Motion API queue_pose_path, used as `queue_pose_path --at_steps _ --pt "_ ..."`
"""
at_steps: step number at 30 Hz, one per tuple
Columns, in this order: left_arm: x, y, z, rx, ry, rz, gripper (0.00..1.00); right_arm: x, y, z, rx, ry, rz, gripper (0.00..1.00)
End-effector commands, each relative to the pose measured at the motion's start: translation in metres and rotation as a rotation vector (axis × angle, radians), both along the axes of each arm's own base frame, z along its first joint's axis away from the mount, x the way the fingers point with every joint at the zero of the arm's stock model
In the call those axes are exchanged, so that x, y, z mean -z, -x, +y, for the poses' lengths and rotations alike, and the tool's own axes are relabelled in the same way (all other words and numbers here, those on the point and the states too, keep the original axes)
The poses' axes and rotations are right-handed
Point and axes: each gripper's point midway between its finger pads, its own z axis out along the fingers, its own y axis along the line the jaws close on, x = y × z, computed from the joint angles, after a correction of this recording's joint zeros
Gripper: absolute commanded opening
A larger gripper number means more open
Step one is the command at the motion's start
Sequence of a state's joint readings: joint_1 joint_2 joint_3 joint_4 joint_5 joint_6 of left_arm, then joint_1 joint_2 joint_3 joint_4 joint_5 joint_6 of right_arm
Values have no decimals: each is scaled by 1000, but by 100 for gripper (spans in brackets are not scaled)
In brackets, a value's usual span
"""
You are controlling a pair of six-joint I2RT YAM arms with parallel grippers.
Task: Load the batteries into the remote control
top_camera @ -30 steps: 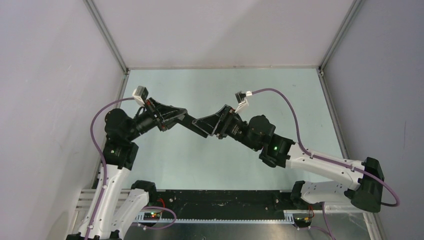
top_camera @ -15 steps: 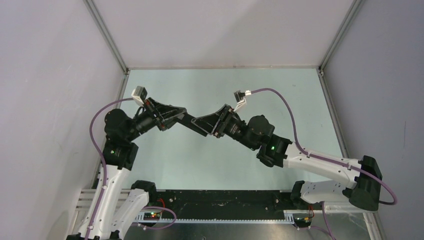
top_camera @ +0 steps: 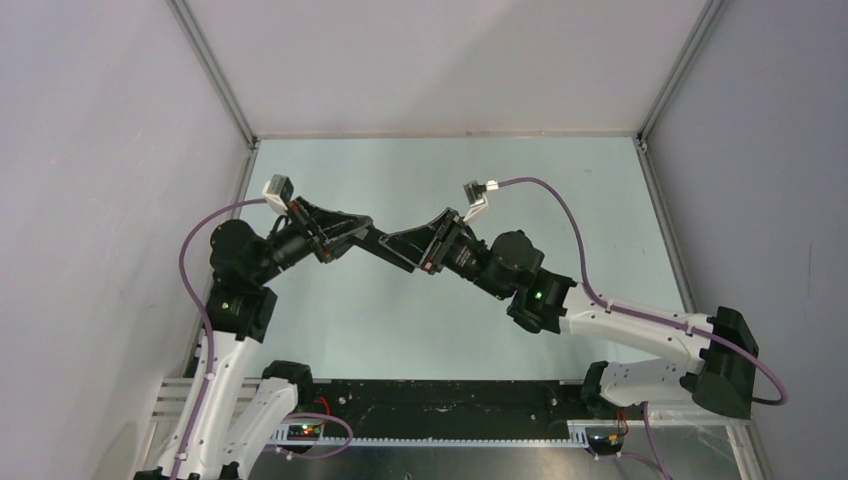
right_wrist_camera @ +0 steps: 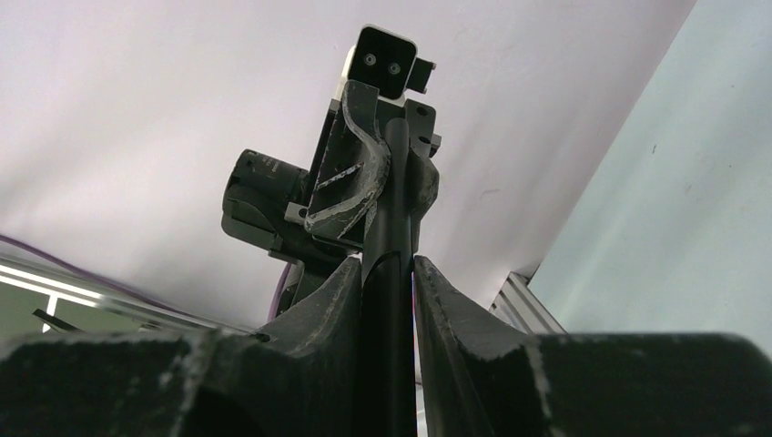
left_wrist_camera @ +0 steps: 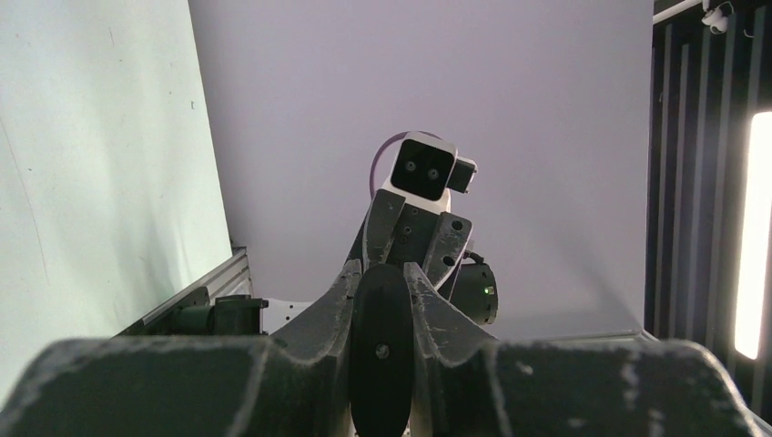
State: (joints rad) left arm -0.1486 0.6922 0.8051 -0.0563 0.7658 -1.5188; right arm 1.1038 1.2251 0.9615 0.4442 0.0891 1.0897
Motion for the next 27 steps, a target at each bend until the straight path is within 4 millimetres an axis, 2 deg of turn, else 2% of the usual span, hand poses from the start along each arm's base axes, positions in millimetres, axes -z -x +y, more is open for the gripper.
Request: queue_pose_path --at_steps 1,19,27 --pt "-18 15 -2 36 40 -42 0 -4 -6 5 22 -16 -5 31" --pt "-18 23 -2 55 65 -19 0 -4 -12 20 17 -55 -27 31" --pt "-29 30 -5 92 105 -40 0 -7 -12 28 7 -84 -60 28"
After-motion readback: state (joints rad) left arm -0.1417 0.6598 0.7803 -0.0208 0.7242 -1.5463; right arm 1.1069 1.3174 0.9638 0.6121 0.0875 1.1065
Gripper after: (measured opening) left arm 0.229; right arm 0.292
